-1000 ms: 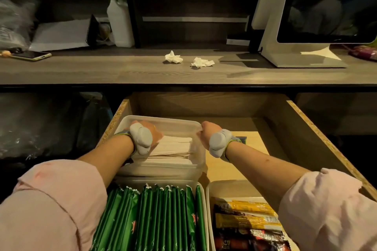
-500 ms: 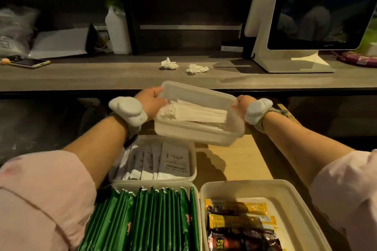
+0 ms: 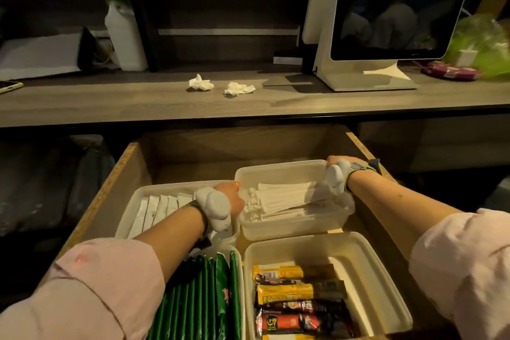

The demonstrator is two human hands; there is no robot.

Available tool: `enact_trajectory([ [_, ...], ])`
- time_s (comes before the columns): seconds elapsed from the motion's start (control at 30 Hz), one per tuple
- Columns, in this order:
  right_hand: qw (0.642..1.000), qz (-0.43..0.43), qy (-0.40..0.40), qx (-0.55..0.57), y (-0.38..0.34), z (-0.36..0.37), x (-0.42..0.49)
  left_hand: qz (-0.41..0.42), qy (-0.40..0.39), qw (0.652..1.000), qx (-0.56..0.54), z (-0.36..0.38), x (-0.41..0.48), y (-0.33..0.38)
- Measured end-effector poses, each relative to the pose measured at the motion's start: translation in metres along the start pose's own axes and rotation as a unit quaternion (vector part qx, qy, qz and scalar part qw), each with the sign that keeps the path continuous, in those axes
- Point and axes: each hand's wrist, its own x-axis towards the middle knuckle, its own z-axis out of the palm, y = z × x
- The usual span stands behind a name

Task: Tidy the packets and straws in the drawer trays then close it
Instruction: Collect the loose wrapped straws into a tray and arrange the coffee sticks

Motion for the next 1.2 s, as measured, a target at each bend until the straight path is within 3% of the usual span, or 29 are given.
enact_trajectory([
  [0.13, 1.0, -0.003, 0.001, 0.001, 0.002, 0.015, -0.009, 0.026, 0.0, 0.997, 0.07, 0.012, 0.003, -0.007],
  [0.4, 0.998, -0.027, -0.057, -0.017, 0.01, 0.027, -0.013, 0.021, 0.004, 0.999, 0.037, 0.011, 0.008, 0.001],
  [0.53, 0.997, -0.056, -0.039, -0.024, -0.001, 0.018, 0.012, 0.017, 0.028, 0.999, 0.028, -0.006, 0.025, 0.009],
  [0.77, 0.987, -0.088, -0.1, -0.085, -0.021, 0.003, 0.057, 0.012, -0.089, 0.996, -0.003, -0.027, 0.068, -0.004],
  [0.93, 0.98, -0.048, -0.148, -0.122, -0.032, 0.0, 0.075, -0.038, -0.094, 0.991, -0.09, -0.03, 0.078, -0.008],
  [1.07, 0.979, -0.011, -0.177, -0.098, -0.031, -0.011, 0.08, -0.084, -0.046, 0.987, -0.133, -0.017, 0.062, -0.011],
  [1.2, 0.967, -0.04, -0.233, -0.095, -0.017, -0.004, 0.082, -0.099, -0.066, 0.983, -0.136, -0.007, 0.056, -0.015],
])
